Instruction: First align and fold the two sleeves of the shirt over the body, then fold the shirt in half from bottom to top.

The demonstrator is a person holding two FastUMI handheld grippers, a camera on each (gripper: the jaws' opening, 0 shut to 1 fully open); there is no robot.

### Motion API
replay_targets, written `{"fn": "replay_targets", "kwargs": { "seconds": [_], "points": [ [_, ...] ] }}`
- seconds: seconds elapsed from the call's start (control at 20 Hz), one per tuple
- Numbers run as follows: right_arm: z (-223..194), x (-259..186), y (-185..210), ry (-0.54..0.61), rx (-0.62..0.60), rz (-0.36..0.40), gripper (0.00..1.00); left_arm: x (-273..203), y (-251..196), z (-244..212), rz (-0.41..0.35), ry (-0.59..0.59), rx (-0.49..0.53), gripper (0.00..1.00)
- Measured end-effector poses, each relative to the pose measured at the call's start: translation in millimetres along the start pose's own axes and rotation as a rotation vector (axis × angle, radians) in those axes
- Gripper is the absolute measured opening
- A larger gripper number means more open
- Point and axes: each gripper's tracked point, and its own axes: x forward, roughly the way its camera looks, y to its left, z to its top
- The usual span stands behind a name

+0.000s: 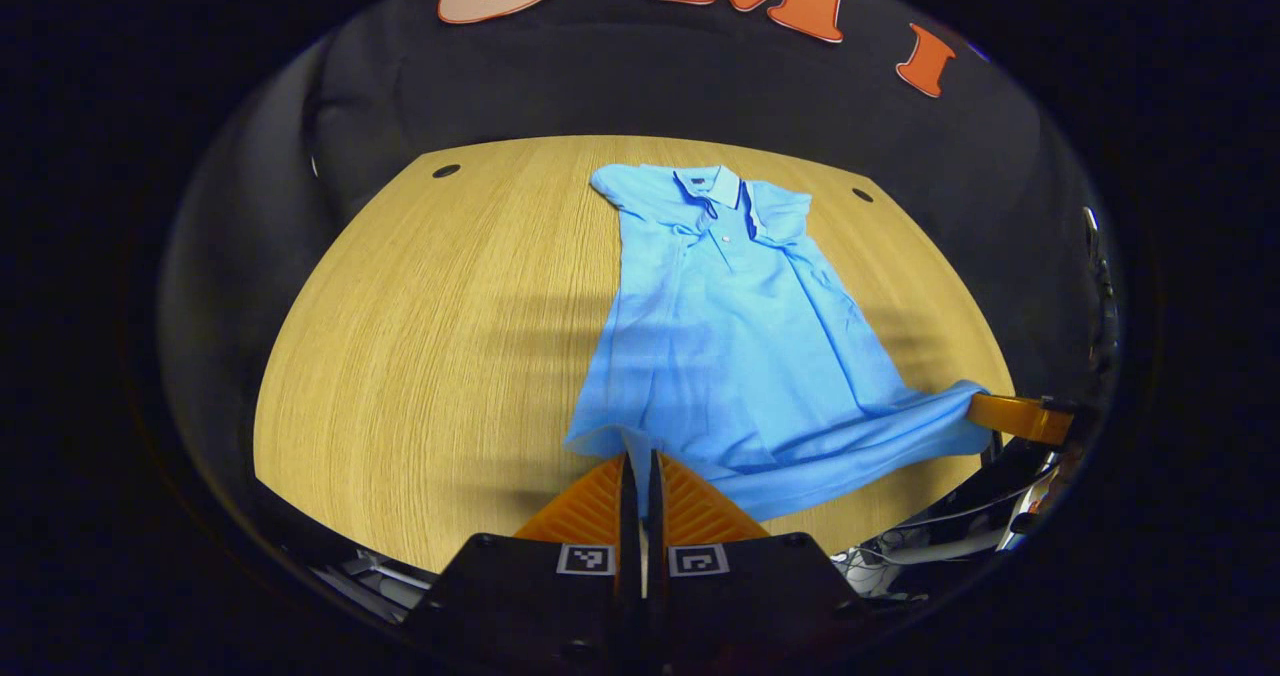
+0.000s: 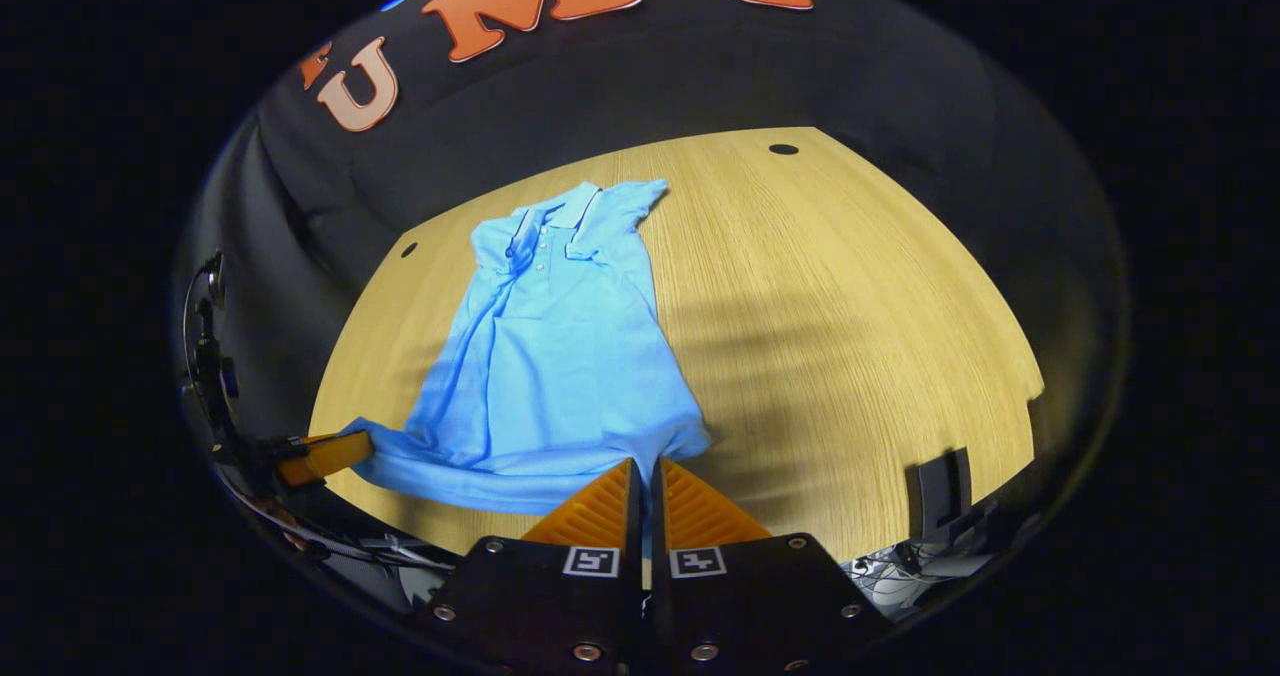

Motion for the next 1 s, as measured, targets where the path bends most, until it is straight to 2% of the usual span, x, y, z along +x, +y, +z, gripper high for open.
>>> {"fn": "replay_targets", "kwargs": {
  "seconds": [0.4,1.0],
  "points": [
    [72,16,16,-0.055,-0.053,0.003,0.04,15,2,73,-0.029,-0.038,0.031,0.06],
    [179,80,28,-0.092,-0.045,-0.043,0.04,83,13,189,-0.079,-0.093,0.105,0.06]
  ]
}}
